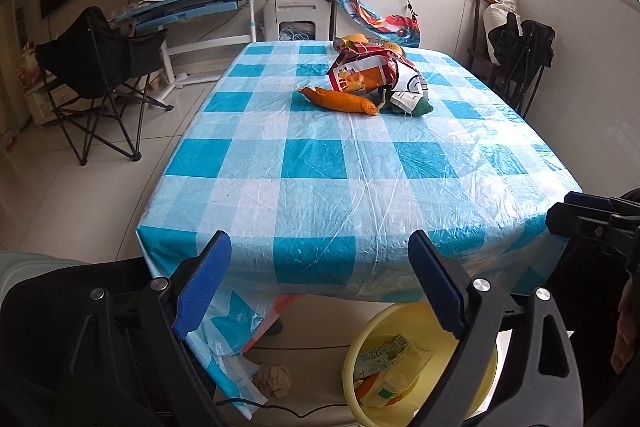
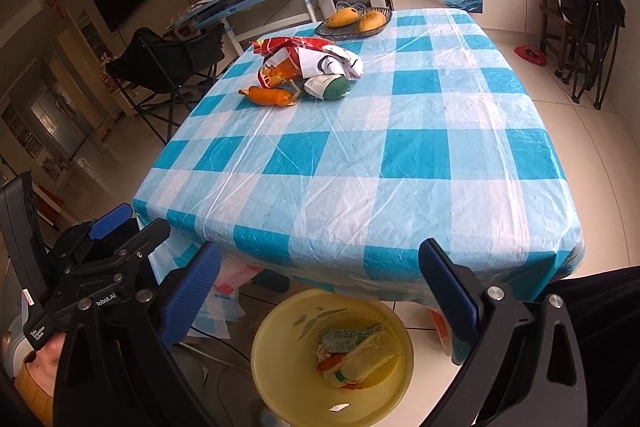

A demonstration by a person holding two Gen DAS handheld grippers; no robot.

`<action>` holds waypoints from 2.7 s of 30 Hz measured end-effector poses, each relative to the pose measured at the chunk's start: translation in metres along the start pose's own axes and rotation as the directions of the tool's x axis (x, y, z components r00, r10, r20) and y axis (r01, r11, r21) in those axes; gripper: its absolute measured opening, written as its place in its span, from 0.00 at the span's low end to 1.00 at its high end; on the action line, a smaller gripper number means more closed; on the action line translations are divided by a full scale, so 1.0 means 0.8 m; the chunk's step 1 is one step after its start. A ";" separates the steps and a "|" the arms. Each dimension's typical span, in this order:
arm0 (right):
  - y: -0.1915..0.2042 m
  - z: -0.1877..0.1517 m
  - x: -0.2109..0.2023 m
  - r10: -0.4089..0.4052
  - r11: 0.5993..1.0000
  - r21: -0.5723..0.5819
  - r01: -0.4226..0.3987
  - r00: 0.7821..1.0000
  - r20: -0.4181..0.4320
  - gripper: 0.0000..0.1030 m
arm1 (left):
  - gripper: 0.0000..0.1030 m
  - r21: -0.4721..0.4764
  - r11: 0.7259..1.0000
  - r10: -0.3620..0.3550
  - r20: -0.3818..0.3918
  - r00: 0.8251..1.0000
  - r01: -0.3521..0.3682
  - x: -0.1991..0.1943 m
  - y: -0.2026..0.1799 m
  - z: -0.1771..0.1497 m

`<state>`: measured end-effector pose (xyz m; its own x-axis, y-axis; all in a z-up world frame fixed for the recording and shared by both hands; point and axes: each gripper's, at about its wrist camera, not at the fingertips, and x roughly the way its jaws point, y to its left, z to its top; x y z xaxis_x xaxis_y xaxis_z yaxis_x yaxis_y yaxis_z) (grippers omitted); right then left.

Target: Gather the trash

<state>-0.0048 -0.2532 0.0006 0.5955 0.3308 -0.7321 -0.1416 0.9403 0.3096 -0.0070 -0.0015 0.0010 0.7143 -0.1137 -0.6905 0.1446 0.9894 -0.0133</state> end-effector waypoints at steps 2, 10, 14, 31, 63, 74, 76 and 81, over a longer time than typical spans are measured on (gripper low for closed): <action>0.000 0.000 0.000 -0.002 1.000 -0.001 0.002 1.000 0.000 0.92 | 0.85 0.002 1.000 0.005 -0.003 1.000 -0.005 0.001 0.000 0.000; 0.006 -0.002 0.002 -0.019 0.999 -0.029 0.019 1.000 -0.004 0.92 | 0.86 0.000 1.000 0.009 -0.009 1.000 -0.009 0.002 0.000 -0.001; 0.008 -0.003 0.003 -0.026 0.999 -0.043 0.026 1.000 -0.006 0.92 | 0.87 -0.002 1.000 0.011 -0.011 1.000 -0.011 0.003 0.001 -0.001; 0.011 -0.004 0.004 -0.034 0.998 -0.048 0.034 0.999 -0.012 0.93 | 0.90 -0.002 1.000 0.012 -0.012 1.000 -0.012 0.003 0.001 -0.001; 0.013 -0.005 0.004 -0.036 0.998 -0.050 0.036 0.999 -0.012 0.93 | 0.91 -0.008 1.000 0.019 -0.015 1.000 -0.019 0.003 0.006 -0.003; 0.013 -0.005 0.004 -0.034 0.998 -0.054 0.034 0.999 -0.011 0.93 | 0.91 -0.009 1.000 0.020 -0.016 1.000 -0.020 0.003 0.007 -0.003; 0.013 -0.005 0.004 -0.035 0.998 -0.054 0.034 0.999 -0.012 0.93 | 0.91 -0.011 1.000 0.020 -0.015 1.000 -0.020 0.002 0.009 -0.004; 0.013 -0.005 0.004 -0.035 0.998 -0.054 0.034 0.999 -0.011 0.93 | 0.91 -0.011 1.000 0.020 -0.015 1.000 -0.020 0.002 0.009 -0.004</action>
<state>-0.0077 -0.2419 -0.0012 0.5910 0.2987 -0.7493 -0.1635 0.9540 0.2514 -0.0068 0.0057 -0.0023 0.7064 -0.0926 -0.7017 0.1228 0.9924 -0.0074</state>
